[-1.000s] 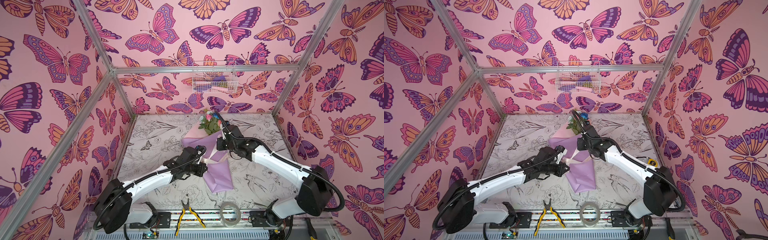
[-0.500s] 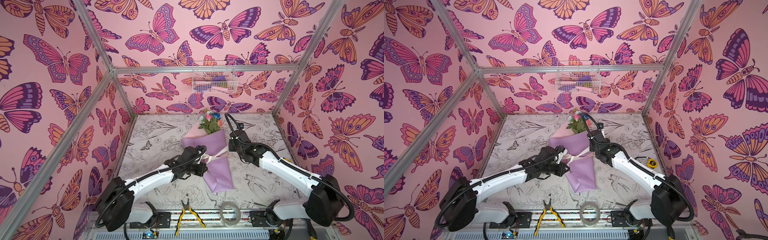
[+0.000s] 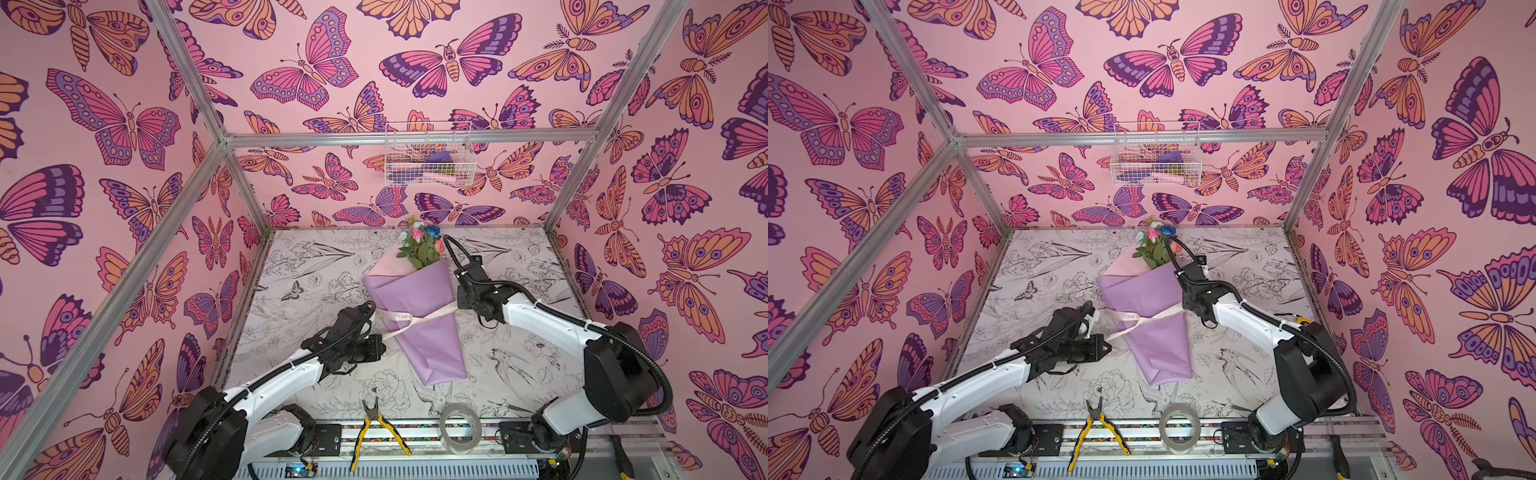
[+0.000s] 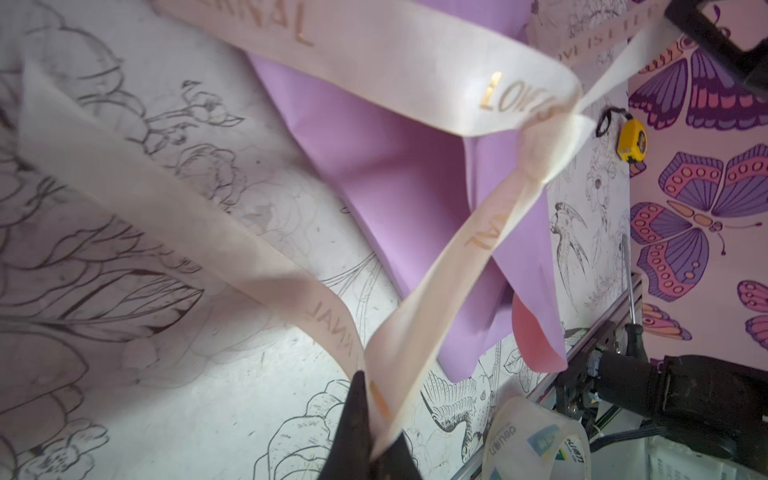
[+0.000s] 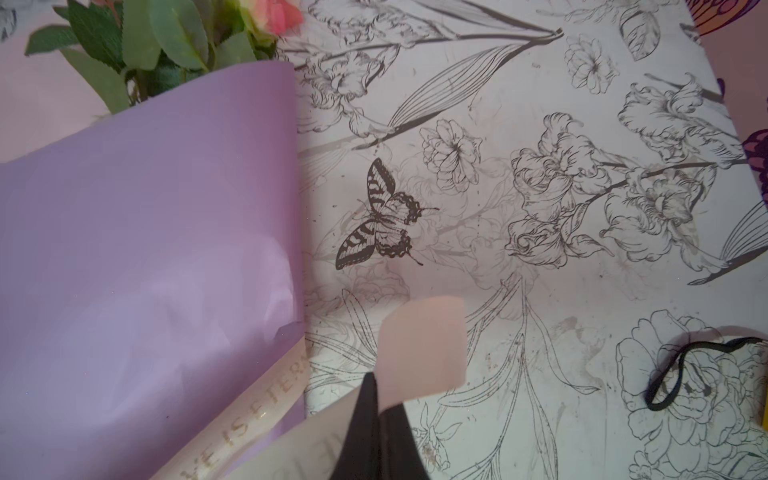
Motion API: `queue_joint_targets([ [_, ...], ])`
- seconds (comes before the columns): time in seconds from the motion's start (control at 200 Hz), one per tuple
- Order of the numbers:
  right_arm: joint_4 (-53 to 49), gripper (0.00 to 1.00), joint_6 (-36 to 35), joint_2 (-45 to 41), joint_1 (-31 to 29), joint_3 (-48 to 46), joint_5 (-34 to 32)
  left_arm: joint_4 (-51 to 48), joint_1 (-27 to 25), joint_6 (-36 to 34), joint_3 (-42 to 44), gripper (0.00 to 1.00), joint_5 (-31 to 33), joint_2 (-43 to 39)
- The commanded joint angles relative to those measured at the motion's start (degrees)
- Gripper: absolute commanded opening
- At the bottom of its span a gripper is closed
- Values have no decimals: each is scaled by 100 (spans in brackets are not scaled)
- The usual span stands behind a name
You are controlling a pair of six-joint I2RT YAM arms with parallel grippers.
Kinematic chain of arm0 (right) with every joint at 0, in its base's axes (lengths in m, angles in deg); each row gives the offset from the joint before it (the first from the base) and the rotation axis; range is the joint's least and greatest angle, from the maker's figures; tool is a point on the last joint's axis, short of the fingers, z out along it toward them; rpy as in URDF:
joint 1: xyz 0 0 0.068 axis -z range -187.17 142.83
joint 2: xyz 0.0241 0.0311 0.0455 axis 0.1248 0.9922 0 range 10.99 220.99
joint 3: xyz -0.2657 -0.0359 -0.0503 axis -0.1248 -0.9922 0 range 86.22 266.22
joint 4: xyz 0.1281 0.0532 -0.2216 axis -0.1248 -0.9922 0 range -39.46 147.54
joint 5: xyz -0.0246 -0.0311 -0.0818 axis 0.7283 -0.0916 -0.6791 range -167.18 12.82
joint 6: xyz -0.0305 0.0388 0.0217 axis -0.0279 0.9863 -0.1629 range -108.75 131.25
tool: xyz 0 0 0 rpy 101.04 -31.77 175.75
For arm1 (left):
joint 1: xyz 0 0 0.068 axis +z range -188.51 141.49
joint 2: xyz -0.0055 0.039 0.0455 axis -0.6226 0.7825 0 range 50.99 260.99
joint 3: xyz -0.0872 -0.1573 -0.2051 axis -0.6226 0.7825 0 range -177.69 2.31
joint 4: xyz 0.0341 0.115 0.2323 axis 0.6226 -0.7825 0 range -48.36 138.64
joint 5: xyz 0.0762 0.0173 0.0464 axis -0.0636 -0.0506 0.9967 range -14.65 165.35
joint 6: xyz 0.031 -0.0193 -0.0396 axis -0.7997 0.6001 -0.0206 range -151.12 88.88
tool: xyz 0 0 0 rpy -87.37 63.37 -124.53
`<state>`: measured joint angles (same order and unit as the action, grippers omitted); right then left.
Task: Tie the bouquet of fake flowers
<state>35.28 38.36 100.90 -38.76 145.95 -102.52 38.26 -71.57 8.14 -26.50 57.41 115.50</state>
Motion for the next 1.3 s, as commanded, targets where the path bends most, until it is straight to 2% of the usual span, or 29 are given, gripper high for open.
queue_joint_targets([
  [0.0,-320,0,75,266,31,314,-58,9,214,389,271,0,31,-115],
  [0.24,-913,0,208,793,57,692,-889,406,710,907,712,0,-134,-121],
  [0.536,-1339,0,437,1206,200,864,-1334,544,1126,1321,939,0,-321,-246],
  [0.706,-1351,0,307,1110,478,806,-1359,464,1461,1641,1335,0,-360,-785],
  [0.951,-1298,0,212,939,894,688,-1122,-281,2160,1724,1412,0,-249,-1608],
  [1.141,-1299,0,264,854,1179,560,-1036,-380,2692,1788,1580,0,-456,-1793],
  [1.292,-1289,0,160,905,1405,600,-955,-207,3096,1712,1551,0,-560,-1627],
])
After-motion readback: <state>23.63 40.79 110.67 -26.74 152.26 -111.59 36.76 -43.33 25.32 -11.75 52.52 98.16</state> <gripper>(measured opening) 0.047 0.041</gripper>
